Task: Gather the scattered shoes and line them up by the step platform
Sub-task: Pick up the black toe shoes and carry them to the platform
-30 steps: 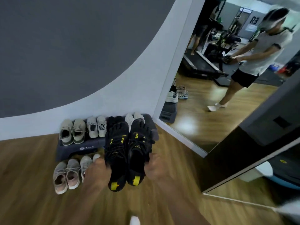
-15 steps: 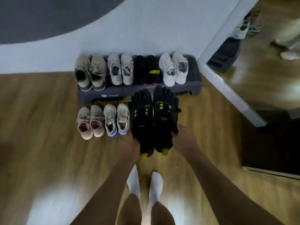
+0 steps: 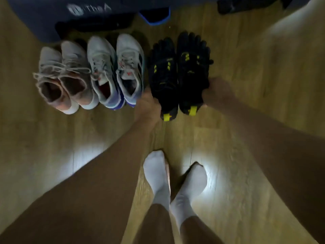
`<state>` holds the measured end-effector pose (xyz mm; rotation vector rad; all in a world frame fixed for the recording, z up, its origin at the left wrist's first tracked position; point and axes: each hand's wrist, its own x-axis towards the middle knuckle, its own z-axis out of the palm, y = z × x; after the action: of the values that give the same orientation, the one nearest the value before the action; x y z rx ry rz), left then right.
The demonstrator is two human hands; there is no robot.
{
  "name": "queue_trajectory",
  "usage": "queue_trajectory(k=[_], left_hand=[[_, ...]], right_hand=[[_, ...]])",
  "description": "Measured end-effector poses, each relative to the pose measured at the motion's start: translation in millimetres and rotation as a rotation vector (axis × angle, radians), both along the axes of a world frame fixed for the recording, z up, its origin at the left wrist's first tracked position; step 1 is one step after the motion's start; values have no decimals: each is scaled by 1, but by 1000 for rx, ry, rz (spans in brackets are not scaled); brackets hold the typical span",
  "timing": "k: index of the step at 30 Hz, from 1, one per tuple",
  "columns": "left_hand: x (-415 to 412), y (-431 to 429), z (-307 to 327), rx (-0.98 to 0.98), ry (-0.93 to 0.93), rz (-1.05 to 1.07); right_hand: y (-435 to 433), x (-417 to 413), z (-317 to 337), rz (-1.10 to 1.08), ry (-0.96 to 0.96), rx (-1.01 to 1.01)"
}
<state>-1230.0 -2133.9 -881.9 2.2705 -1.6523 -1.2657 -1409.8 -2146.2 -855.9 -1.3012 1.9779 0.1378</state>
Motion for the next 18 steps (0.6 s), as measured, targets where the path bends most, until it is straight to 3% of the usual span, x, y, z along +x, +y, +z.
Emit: queue_trajectory(k=[7,12,18], left_hand=[[-7,-36,-88,36,-85,19],[-10,-59,-99,86,-34,108],[-18,-60,-70,328,50,153]], right_hand=[[-49,2,-107,18,125,38],[-57,-7,-123,255,261,21],[-42,-11,-87,77,18,42]])
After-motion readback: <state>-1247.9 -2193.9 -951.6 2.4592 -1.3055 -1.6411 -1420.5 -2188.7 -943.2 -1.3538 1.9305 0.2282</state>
